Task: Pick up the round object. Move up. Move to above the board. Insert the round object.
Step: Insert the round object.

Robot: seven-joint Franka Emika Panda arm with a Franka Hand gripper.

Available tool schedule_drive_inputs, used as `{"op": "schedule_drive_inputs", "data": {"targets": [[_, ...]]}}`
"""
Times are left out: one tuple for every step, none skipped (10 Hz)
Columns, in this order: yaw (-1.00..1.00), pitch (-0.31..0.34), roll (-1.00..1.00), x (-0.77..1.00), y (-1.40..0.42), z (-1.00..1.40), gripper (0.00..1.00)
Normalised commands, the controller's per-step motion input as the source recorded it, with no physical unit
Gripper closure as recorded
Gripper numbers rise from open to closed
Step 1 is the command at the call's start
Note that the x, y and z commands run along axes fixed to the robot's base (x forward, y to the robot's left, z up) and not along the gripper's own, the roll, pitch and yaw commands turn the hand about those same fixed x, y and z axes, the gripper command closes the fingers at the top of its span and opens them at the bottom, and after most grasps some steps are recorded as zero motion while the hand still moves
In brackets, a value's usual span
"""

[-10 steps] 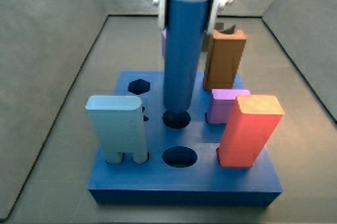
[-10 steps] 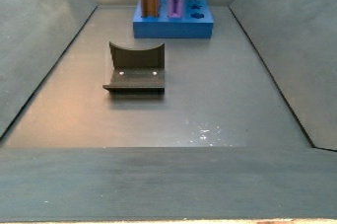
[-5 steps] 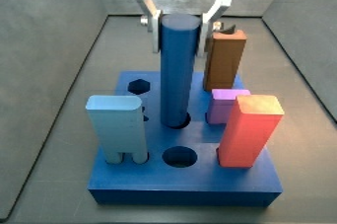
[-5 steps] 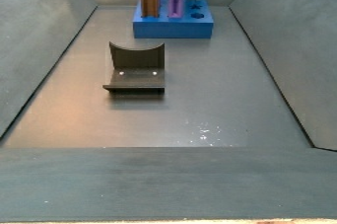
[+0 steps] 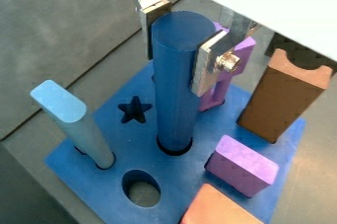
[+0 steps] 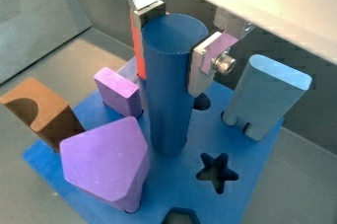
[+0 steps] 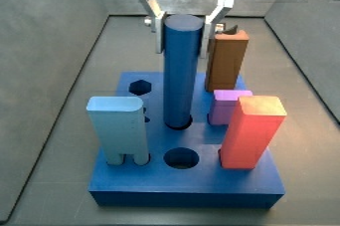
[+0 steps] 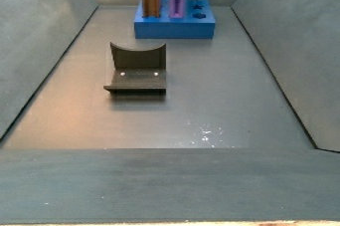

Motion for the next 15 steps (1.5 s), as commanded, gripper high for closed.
{"op": "schedule_drive_inputs", "data": {"targets": [[-0.1,-0.026,-0.11,0.18,0.0,-0.21,1.0],[-0.1,-0.044,-0.12,0.09,0.0,-0.23,1.0],[-0.05,-0.041,-0.09,0.0,0.0,-0.27,1.0],[-0.05,-0.024,-0.05,0.0,0.0,-0.31,1.0],[-0.04,0.0,0.0,-0.05,0.0,-0.36,1.0],[-0.04,0.0,0.02,-0.11,0.0,-0.42,1.0],[0.0,0.0,0.03,-0.17,-0.02,-0.45,1.0],[0.0,-0.007,0.0,-0.06,-0.05,-0.44,1.0],[-0.01,-0.051,-0.05,0.03,-0.03,-0.44,1.0],[-0.06,-0.003,0.0,0.1,-0.01,-0.53,1.0],[-0.11,0.0,0.02,0.11,0.0,-0.62,1.0],[-0.1,0.0,0.06,0.09,-0.03,-0.64,1.0],[-0.05,0.0,0.01,0.08,-0.02,-0.45,1.0],[0.0,-0.106,0.0,0.0,0.0,-0.1,1.0],[0.0,0.0,0.0,0.0,0.0,0.0,1.0]]}}
